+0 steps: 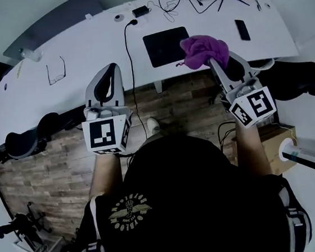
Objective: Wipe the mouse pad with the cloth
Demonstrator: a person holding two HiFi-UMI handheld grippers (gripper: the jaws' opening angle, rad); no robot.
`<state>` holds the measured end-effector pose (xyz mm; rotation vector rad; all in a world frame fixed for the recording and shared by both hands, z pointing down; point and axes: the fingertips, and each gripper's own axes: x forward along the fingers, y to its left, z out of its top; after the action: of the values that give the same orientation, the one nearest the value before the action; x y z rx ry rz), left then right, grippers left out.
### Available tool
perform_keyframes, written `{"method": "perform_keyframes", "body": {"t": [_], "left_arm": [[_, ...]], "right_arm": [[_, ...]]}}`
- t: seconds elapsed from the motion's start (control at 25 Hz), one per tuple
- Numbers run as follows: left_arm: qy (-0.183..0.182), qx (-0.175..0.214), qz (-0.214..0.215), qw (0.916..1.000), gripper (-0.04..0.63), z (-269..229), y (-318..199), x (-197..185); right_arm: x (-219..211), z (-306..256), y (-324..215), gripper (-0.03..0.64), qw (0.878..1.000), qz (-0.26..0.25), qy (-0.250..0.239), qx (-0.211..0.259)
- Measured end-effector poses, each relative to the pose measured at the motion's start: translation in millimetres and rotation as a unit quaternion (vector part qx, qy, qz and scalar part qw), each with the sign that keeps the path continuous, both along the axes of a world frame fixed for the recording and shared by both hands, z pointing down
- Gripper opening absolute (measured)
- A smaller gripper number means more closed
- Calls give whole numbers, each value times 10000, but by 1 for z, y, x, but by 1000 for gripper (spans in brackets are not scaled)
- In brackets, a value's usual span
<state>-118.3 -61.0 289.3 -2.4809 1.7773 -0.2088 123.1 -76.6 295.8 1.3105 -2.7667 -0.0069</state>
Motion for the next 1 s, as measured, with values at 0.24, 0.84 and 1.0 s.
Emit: {"method": "perform_keyframes", "body": {"t": [0.24, 0.84, 1.0], "left_arm": [[54, 105, 89, 9999, 2, -5, -19, -25], [385, 78, 394, 9985, 2, 4, -48, -67], [443, -1, 334, 9985, 2, 12, -52, -72]], "right_arm": [[-25, -7, -17, 86, 10000, 64, 18, 66], [-91, -17, -36, 86, 9995, 50, 305, 89], [-97, -6, -47, 86, 9995, -19, 323, -46]]}}
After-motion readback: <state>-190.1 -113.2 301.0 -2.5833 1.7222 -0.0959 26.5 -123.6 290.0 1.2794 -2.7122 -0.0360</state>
